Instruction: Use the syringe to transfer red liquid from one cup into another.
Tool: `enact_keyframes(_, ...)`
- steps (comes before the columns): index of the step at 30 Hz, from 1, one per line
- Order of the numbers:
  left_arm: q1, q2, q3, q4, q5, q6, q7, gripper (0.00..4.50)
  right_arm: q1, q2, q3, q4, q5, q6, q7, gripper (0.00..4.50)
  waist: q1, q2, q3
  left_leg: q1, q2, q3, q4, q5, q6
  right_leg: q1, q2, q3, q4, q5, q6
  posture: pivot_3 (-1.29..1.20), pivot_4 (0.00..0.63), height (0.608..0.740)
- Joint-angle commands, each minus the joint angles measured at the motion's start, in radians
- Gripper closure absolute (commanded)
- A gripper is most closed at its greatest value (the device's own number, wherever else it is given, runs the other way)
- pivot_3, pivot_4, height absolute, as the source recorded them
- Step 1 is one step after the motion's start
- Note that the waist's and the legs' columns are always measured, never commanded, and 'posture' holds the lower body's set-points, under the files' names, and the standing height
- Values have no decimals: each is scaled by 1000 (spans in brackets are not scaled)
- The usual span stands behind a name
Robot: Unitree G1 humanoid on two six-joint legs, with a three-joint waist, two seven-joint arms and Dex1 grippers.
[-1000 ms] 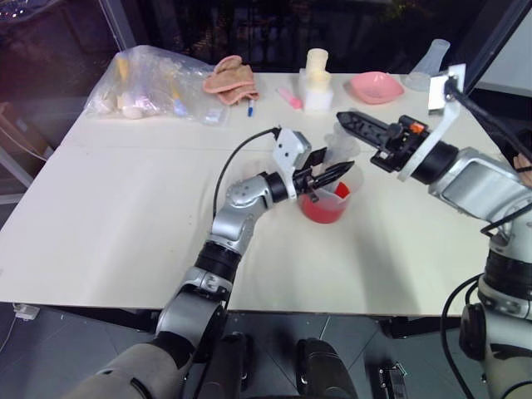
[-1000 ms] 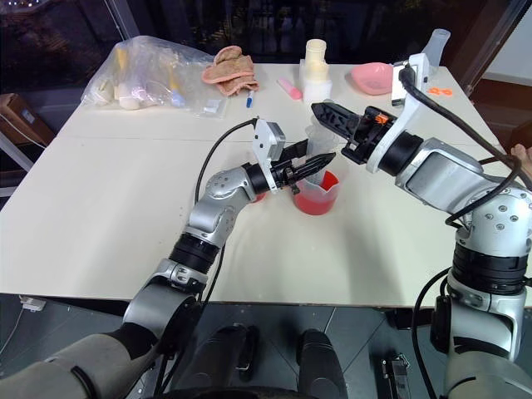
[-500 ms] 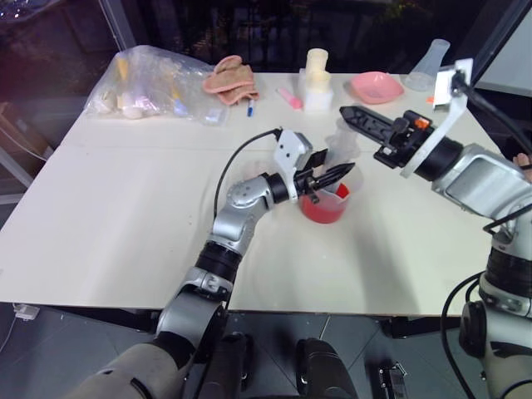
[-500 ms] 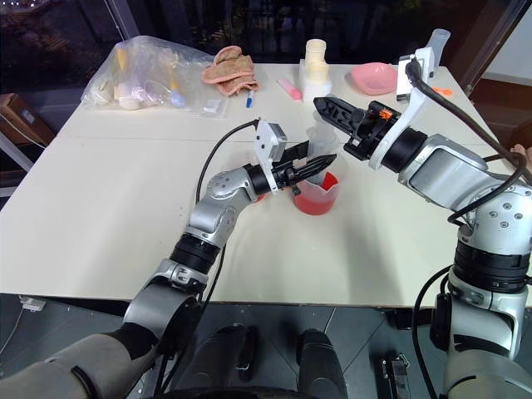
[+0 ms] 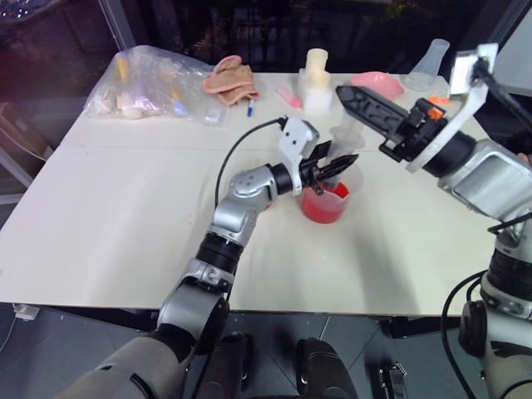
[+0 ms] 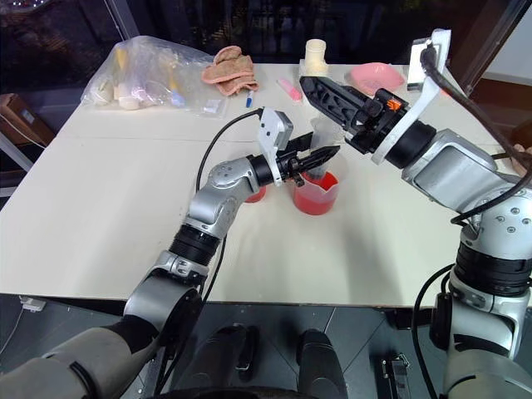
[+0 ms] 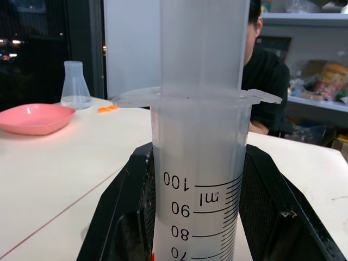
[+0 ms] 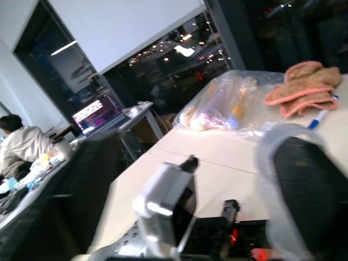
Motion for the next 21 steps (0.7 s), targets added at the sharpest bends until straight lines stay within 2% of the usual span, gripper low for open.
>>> enact_keyframes(1,-60,-10,36,-58,-45,3,19,2972,13,-35,-29,-45,52,-4,14,61,0,0,0,0,0,0,0,0,0,0,0,0,0,0,0,0,150,740)
enact_keyframes(10,-132,-12,99,-39,-96,34,69,2972,110,-156,-106,-86,181,-20,27,61,1,0,0,0,0,0,0,0,0,0,0,0,-1,0,0,0,150,740)
enact_keyframes(14,-173,-3,142,-86,-147,88,100,2972,152,-183,-127,-89,190,-40,26,61,-1,0,0,0,0,0,0,0,0,0,0,0,-1,0,0,0,150,740)
enact_keyframes(21,-247,114,231,-207,-218,201,174,2972,159,-153,-91,-87,155,-70,43,61,-5,0,0,0,1,0,0,0,0,0,1,0,0,0,0,0,150,740)
